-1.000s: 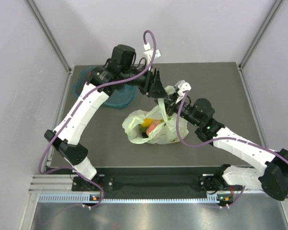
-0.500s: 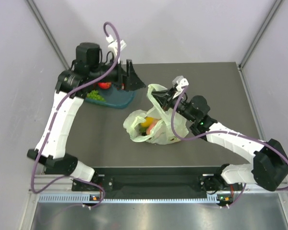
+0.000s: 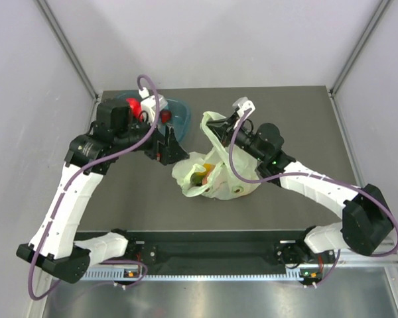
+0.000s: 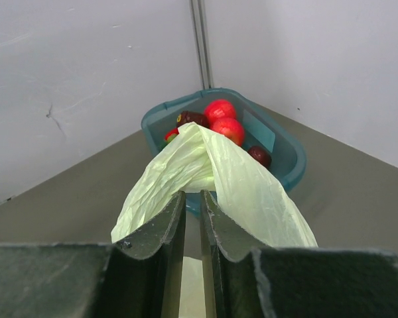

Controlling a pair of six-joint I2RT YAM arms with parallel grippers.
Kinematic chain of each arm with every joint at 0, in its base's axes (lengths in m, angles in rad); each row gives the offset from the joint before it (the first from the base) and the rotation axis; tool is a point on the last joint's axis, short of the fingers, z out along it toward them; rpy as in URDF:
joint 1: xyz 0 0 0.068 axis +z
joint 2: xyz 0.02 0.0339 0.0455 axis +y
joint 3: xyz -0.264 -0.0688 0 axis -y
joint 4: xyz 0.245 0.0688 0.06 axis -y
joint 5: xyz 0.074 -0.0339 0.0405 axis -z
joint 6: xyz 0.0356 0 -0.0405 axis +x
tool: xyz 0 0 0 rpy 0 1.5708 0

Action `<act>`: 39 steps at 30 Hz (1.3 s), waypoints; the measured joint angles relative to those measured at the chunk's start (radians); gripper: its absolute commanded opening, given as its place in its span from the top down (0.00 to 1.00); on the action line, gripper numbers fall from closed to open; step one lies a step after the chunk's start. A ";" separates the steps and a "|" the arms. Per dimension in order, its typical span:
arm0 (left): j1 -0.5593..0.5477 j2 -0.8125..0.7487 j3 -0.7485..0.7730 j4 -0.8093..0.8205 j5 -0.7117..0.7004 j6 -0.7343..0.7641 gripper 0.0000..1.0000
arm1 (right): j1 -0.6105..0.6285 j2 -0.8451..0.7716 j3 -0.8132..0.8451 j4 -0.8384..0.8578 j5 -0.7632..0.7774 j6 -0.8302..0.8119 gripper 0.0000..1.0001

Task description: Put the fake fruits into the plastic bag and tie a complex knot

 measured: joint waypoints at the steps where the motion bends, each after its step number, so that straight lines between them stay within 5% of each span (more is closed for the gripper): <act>1: -0.003 -0.001 -0.011 -0.001 0.002 0.013 0.01 | -0.001 0.005 0.008 -0.011 0.001 -0.001 0.85; 27: -0.283 -0.011 -0.029 -0.008 -0.015 0.148 0.03 | -0.002 0.045 0.069 -0.139 0.003 -0.028 0.85; 30: -0.326 0.025 -0.029 -0.018 -0.062 0.161 0.17 | -0.002 0.045 0.073 -0.142 0.003 -0.034 0.85; 33: -0.347 0.065 -0.018 -0.045 -0.124 0.174 0.52 | -0.002 0.045 0.073 -0.151 0.002 -0.036 0.85; 34: -0.349 0.075 -0.014 -0.051 -0.143 0.174 0.78 | -0.002 0.045 0.073 -0.156 0.000 -0.037 0.85; 35: -0.350 0.091 -0.005 -0.060 -0.191 0.167 0.87 | -0.002 0.045 0.073 -0.161 0.000 -0.037 0.85; 37: -0.350 0.111 0.009 -0.062 -0.266 0.164 1.00 | -0.002 0.044 0.073 -0.181 -0.001 -0.043 0.85; 39: -0.350 0.125 0.028 -0.066 -0.336 0.151 1.00 | -0.002 0.041 0.080 -0.224 -0.002 -0.050 0.86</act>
